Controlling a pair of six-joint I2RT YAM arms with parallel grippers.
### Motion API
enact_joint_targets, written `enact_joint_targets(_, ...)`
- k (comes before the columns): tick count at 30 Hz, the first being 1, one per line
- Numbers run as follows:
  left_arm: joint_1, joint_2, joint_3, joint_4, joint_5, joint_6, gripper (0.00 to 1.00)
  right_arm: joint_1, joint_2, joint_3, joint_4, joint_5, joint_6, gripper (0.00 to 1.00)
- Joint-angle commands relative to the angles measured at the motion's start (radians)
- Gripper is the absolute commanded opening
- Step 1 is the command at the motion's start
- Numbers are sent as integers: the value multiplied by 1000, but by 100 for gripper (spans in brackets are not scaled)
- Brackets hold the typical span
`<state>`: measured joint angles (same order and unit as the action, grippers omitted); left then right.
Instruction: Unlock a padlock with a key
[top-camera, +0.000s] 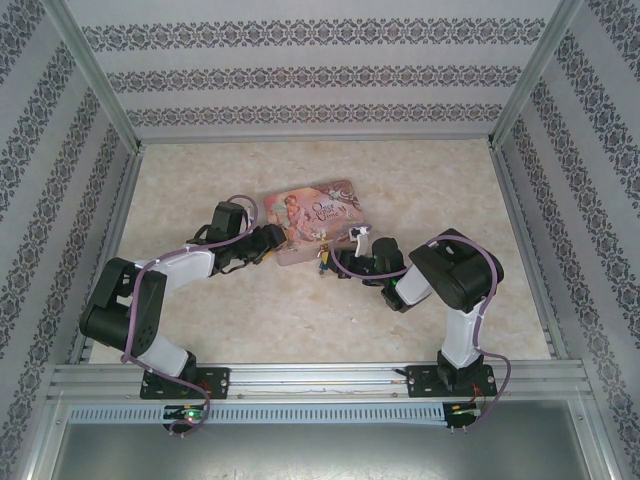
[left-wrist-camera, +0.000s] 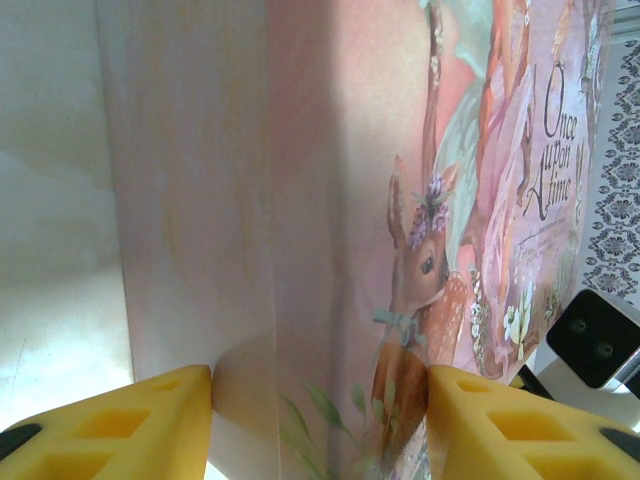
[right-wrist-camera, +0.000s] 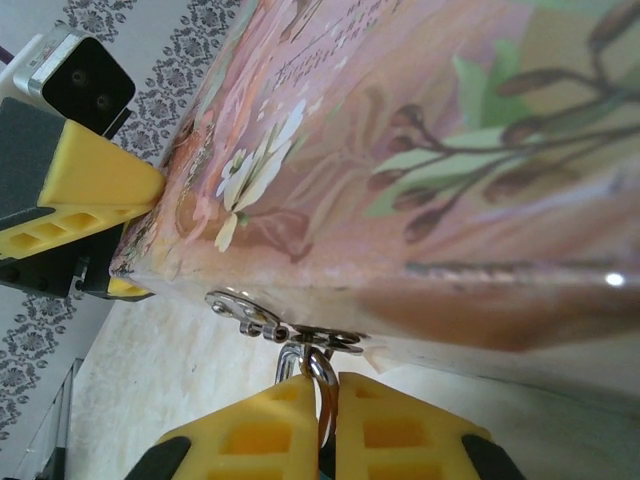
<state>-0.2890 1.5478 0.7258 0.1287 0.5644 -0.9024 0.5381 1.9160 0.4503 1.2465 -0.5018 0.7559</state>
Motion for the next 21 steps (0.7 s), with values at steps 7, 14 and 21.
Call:
enact_joint_targets(7, -31, 5, -34, -72, -9, 3, 54, -7, 9, -11, 31, 5, 48, 0)
enact_joint_targets(14, -47, -6, -61, -71, -10, -11, 54, -10, -8, -27, 39, 36, 62, 0)
enact_joint_targets(21, -53, -19, -81, -71, -7, -20, 54, -16, -18, -47, 57, 74, 84, 0)
